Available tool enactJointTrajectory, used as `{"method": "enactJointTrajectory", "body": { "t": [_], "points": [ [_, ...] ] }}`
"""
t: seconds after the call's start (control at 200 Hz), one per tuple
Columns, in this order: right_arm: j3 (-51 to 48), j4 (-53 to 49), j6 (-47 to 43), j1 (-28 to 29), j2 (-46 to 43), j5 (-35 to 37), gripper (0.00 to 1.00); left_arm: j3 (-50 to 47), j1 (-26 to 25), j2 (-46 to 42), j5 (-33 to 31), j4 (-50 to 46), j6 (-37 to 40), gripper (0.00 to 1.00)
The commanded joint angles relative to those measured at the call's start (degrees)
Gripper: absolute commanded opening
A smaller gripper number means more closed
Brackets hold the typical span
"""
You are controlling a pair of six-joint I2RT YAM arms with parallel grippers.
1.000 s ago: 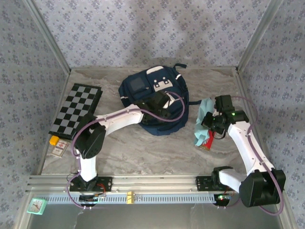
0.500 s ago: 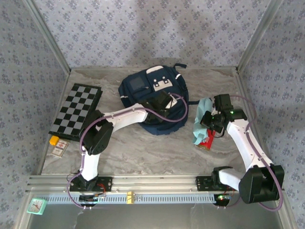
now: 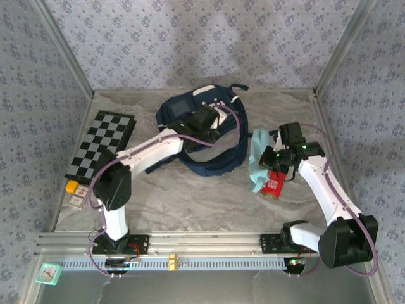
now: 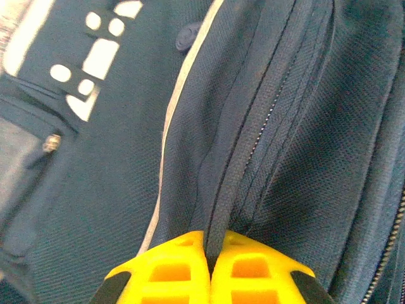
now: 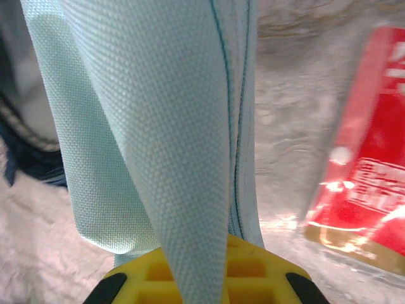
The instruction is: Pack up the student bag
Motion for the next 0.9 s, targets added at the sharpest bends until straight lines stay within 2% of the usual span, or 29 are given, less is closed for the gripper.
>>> {"method": "enactJointTrajectory", "body": {
  "t": [0.0, 0.175, 0.365, 0.545, 0.59, 0.68, 0.805, 0.895],
  "points": [
    [3.03, 5.59, 2.02, 2.56, 2.35, -6.67, 0.0, 4.93, -0.55, -5.75, 0.03, -1.93, -5.17, 0.0],
    [8.61, 14.74, 5.01, 7.38, 12.14, -10.82, 0.01, 10.62, -0.55, -6.03, 1.63, -6.68, -9.25, 0.0],
    [16.03, 26.53, 9.98, 9.48, 25.55, -12.37, 0.04, 12.17, -1.24, -6.91, 3.33, -7.03, -11.1, 0.0],
    [21.04, 29.78, 11.04, 10.38, 36.17, -8.61, 0.09, 14.72, -1.24, -6.25, 0.91, -8.98, -13.04, 0.0],
    [20.79, 31.79, 11.23, 10.63, 37.78, -8.62, 0.12, 14.73, -1.25, -6.24, 1.05, -8.81, -13.39, 0.0],
    [20.65, 31.83, 8.99, 11.07, 38.29, -7.69, 0.25, 14.64, -1.13, -6.31, 1.43, -8.84, -13.47, 0.0],
    [18.98, 27.28, 6.3, 10.98, 34.15, -3.68, 0.5, 14.29, -0.97, -6.42, 1.33, -9.06, -13.41, 0.0],
    [15.48, 24.38, 3.33, 11.34, 28.58, 0.87, 0.53, 13.87, -0.76, -6.63, 1.53, -8.82, -13.63, 0.0]
  ]
}}
